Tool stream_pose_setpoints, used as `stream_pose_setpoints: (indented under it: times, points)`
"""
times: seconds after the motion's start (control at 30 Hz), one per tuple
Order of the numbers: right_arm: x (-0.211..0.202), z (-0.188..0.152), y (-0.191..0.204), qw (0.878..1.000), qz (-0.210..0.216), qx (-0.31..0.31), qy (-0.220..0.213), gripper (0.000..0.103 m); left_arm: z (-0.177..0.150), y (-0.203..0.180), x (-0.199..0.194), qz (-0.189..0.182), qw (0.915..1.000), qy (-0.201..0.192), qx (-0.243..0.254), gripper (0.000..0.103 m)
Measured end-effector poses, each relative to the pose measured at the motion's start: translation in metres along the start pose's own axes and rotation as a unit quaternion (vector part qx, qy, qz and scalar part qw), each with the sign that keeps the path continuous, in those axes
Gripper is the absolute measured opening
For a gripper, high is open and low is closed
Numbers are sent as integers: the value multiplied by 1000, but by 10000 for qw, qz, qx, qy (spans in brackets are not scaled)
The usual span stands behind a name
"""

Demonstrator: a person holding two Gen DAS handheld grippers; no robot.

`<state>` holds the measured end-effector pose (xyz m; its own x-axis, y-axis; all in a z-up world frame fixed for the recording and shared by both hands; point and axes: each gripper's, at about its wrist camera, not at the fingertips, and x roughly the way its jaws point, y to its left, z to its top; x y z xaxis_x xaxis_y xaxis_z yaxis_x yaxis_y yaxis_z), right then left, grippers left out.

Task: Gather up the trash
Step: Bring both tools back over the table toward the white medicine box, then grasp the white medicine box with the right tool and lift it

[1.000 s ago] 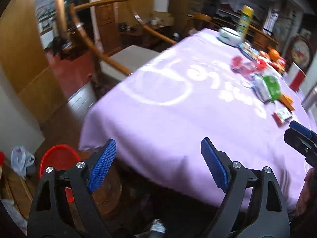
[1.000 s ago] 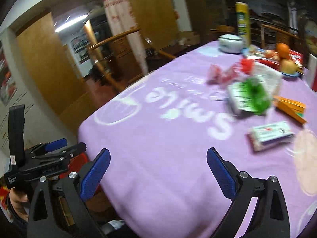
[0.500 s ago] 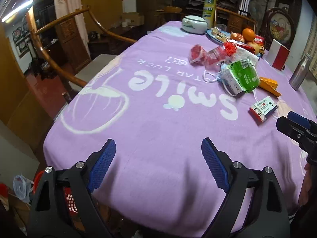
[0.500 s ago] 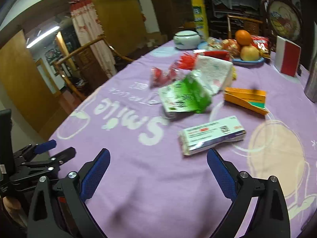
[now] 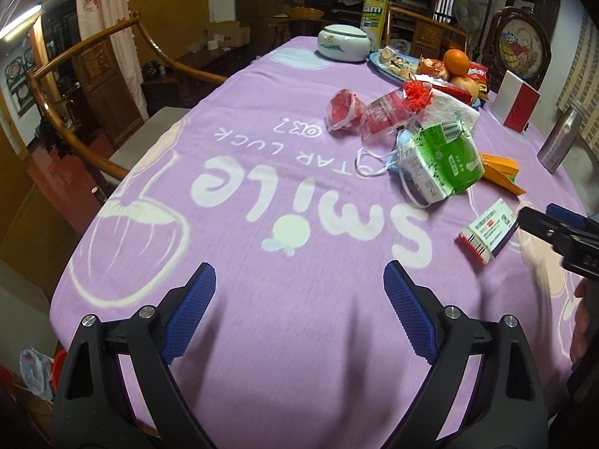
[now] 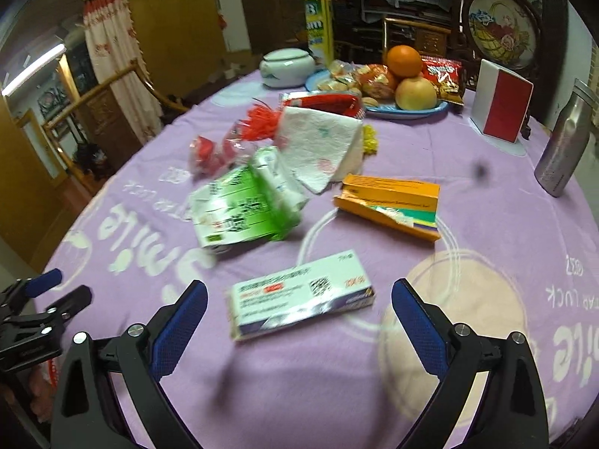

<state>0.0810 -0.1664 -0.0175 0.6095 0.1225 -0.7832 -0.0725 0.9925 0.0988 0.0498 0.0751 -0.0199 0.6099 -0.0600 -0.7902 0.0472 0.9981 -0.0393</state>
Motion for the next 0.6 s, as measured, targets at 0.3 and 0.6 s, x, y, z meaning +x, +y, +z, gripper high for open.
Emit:
stream_pose_setpoints:
  times: [0.3,0.6]
  points:
    - [25,-9,-27,9929,257,990,604,97,11,3,4,12,9999,-156,-37,90]
    - [57,-3,-10,9854,313,1282,1079,97,6,16,10,-139,9998,-48,-123,90]
